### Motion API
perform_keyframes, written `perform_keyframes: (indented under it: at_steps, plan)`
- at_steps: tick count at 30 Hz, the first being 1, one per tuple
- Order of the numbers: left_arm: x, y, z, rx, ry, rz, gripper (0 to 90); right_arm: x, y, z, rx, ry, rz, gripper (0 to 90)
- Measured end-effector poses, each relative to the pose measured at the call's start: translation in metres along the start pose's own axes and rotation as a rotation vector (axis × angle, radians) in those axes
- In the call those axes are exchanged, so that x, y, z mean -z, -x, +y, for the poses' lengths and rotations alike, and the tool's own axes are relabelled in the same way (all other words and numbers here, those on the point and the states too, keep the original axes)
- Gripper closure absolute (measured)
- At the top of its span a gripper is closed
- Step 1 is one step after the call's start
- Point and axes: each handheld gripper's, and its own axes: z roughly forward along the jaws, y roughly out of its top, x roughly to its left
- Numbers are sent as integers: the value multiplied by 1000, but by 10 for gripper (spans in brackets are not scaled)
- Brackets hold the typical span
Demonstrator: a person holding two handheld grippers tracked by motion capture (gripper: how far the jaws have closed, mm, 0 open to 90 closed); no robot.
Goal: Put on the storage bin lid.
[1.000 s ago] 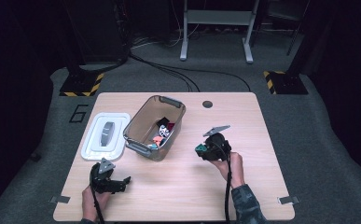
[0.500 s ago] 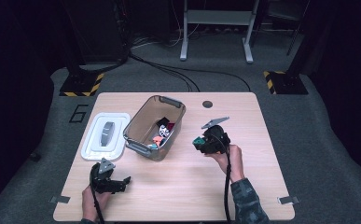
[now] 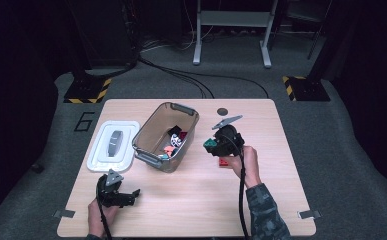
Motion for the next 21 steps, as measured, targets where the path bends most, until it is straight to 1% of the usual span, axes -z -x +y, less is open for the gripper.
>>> perform_keyframes:
  at_steps: [15, 16, 18, 19, 21]
  plan:
    - [0, 0, 0, 1, 0, 0, 31, 10, 0, 26, 23, 17, -7, 587]
    - [0, 1, 0, 8, 2, -2, 31, 10, 0, 27, 27, 18, -8, 587]
    - [0, 0, 0, 1, 0, 0, 31, 10, -1, 31, 31, 19, -8, 587]
    - [0, 1, 0, 8, 3, -2, 31, 11, -1, 33, 37, 18, -10, 587]
    - [0, 0, 0, -2, 0, 0, 31, 11, -2, 37, 37, 20, -11, 587]
